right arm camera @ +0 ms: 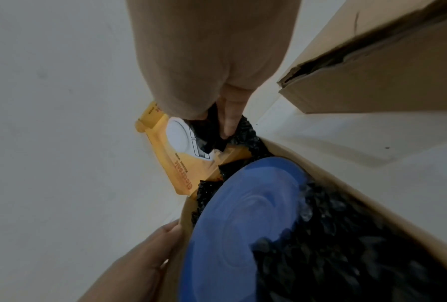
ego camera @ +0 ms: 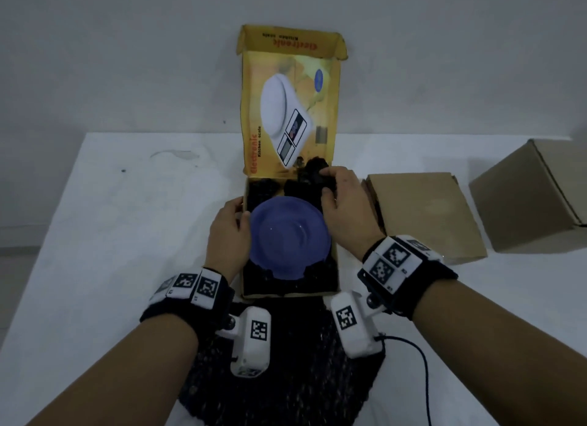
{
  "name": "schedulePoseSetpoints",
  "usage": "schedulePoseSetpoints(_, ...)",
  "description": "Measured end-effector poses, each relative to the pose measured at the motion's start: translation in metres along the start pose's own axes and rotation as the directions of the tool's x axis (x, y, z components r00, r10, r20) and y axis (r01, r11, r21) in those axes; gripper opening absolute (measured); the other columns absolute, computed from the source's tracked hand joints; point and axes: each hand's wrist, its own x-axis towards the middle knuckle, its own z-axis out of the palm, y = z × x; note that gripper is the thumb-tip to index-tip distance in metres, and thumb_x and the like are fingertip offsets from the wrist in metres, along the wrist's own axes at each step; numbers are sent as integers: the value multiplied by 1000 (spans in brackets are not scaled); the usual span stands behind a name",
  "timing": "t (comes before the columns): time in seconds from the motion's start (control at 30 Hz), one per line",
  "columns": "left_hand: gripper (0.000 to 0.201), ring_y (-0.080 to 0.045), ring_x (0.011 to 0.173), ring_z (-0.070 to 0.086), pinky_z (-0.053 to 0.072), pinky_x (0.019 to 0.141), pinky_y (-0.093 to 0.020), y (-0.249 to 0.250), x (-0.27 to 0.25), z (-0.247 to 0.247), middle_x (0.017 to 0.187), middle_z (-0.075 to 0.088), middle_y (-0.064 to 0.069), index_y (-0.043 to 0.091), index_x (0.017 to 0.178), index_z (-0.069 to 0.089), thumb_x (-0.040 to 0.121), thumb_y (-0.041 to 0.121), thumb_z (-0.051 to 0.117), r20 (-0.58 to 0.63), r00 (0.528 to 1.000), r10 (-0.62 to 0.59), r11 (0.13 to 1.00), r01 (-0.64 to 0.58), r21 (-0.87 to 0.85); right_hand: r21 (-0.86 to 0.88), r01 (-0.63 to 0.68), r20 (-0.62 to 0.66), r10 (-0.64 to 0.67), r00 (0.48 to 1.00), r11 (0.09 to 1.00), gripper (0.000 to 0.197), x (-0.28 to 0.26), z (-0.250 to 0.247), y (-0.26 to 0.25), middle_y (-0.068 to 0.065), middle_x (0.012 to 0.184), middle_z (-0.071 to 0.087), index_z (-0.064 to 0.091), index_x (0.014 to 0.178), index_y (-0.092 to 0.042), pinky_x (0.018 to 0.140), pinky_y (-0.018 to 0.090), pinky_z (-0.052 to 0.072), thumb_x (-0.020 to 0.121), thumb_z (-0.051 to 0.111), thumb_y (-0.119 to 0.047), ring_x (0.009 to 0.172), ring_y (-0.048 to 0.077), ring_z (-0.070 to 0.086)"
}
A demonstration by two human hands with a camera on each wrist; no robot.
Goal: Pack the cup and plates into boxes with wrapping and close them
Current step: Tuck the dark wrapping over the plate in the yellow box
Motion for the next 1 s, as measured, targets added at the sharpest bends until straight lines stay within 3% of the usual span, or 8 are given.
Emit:
schedulePoseSetpoints(0.13, 51, -33, 105, 57, 47, 89, -48, -1, -1, 7, 120, 61, -13, 13, 133, 48, 90, 33, 28, -59, 996, 66, 996, -62, 69, 58, -103, -20, 105, 994, 993, 11, 28, 15, 11, 10, 95, 64, 47, 102, -18, 75, 47, 54, 92, 52, -15, 83, 30, 64)
schedulePoseSetpoints(0.2, 54, -34, 102, 58, 47, 88, -50, 0, -2, 9, 119, 62, -13, 12, 133, 48, 88, 34, 26, -83, 994, 76, 994, -69, 86, -100, -104, -57, 98, 994, 990, 11, 37, 15, 16, 8, 89, 63, 52, 100, -15, 71, 40, 52, 91, 56, -19, 82, 28, 61)
schedulePoseSetpoints(0.3, 53, -35, 100, 58, 47, 87, -49, 1, -4, 8, 118, 62, -14, 10, 131, 49, 88, 31, 27, -95, 992, 85, 992, -75, 102, -400, 50, -42, -73, 996, 915, 14, 46, 16, 18, 12, 104, 56, 61, 101, -7, 70, 36, 48, 87, 59, -12, 95, 29, 53)
schedulePoseSetpoints(0.43, 51, -31, 100, 58, 47, 88, -48, 2, -5, 6, 118, 62, -11, 11, 131, 48, 89, 30, 28, -94, 993, 76, 992, -66, 104, -657, 227, 266, -60, 962, 719, 27, 47, 28, 7, 12, 123, 50, 57, 114, -5, 80, 36, 46, 91, 47, 2, 116, 29, 43)
schedulePoseSetpoints(0.6, 48, -31, 98, 58, 47, 87, -48, 2, -6, 5, 117, 62, -10, 12, 130, 49, 89, 28, 29, -98, 991, 92, 992, -82, 101, -718, 270, 386, 44, 922, 642, 26, 41, 37, -13, 20, 135, 36, 57, 112, -1, 77, 36, 42, 90, 42, 3, 109, 35, 50)
schedulePoseSetpoints(0.7, 50, -31, 100, 58, 47, 88, -48, 1, -7, 6, 118, 62, -10, 12, 131, 48, 89, 30, 28, -94, 992, 81, 992, -71, 104, -706, 273, 406, 57, 912, 654, 24, 43, 31, -19, 19, 129, 42, 57, 107, -2, 71, 36, 43, 87, 45, 5, 99, 35, 56)
schedulePoseSetpoints(0.8, 50, -31, 100, 58, 47, 88, -48, 1, -7, 5, 119, 62, -10, 12, 132, 48, 89, 30, 28, -95, 992, 81, 992, -71, 108, -751, 278, 373, 39, 927, 598, 26, 38, 28, -17, 15, 124, 50, 56, 111, -3, 82, 36, 44, 91, 41, 2, 113, 32, 47)
schedulePoseSetpoints(1.0, 48, -30, 98, 58, 47, 86, -48, -1, -6, 4, 116, 62, -10, 12, 130, 49, 89, 28, 29, -98, 991, 95, 991, -85, 99, -721, 273, 403, 65, 913, 637, 31, 33, 34, -12, 18, 132, 38, 50, 121, -1, 81, 35, 44, 91, 44, 4, 117, 33, 43)
